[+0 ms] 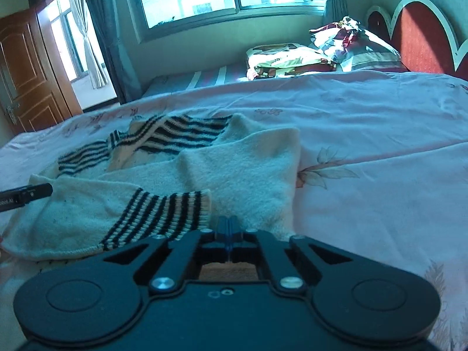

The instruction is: Fold small clothes

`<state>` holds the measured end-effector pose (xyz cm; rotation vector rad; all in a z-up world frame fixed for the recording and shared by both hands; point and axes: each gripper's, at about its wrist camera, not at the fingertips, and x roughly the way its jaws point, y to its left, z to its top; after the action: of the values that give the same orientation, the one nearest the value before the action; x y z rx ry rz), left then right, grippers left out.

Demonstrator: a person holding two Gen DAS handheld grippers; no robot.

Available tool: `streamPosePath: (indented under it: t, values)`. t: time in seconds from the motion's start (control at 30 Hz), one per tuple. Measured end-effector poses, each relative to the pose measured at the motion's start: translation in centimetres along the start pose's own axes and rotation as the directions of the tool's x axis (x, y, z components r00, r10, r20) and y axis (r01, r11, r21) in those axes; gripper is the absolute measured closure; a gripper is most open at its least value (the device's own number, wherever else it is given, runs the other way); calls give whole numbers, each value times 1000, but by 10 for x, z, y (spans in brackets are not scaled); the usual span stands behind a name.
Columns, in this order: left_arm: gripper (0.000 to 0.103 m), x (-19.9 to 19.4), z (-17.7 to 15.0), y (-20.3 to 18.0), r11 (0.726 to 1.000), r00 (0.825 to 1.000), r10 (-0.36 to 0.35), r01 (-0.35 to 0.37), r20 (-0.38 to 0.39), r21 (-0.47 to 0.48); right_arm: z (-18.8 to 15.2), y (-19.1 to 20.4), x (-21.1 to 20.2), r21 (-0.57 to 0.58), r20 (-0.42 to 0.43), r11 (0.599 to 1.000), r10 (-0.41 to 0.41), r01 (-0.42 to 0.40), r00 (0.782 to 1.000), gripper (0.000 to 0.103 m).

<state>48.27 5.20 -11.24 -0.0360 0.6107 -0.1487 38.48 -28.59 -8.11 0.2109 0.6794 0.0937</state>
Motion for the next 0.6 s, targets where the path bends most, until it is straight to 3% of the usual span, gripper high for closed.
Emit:
streamPosePath:
  t: [0.1, 0.2, 0.27, 0.47, 0.6]
  values:
    - [29, 22, 2, 8, 999, 998, 33, -34, -56, -18, 5, 11, 1, -48, 45, 998, 43, -41, 998, 87]
    - [21, 35, 0, 6, 999, 997, 44, -43, -66, 8, 3, 22, 29, -128, -50, 992, 7, -13, 999, 86]
    - [21, 32, 3, 4, 998, 995, 56, -55, -79, 11, 0, 22, 33, -153, -55, 988, 4, -13, 998, 86]
    - [21, -34, -13, 3, 998, 998, 69, -69, -9, 6, -3, 2, -7, -144, 5, 989, 24, -23, 1000, 82]
    - [21, -64, -42, 4, 994, 993, 105, -105, -56, 3, -15, -19, -26, -105, -13, 994, 8, -9, 1000, 81]
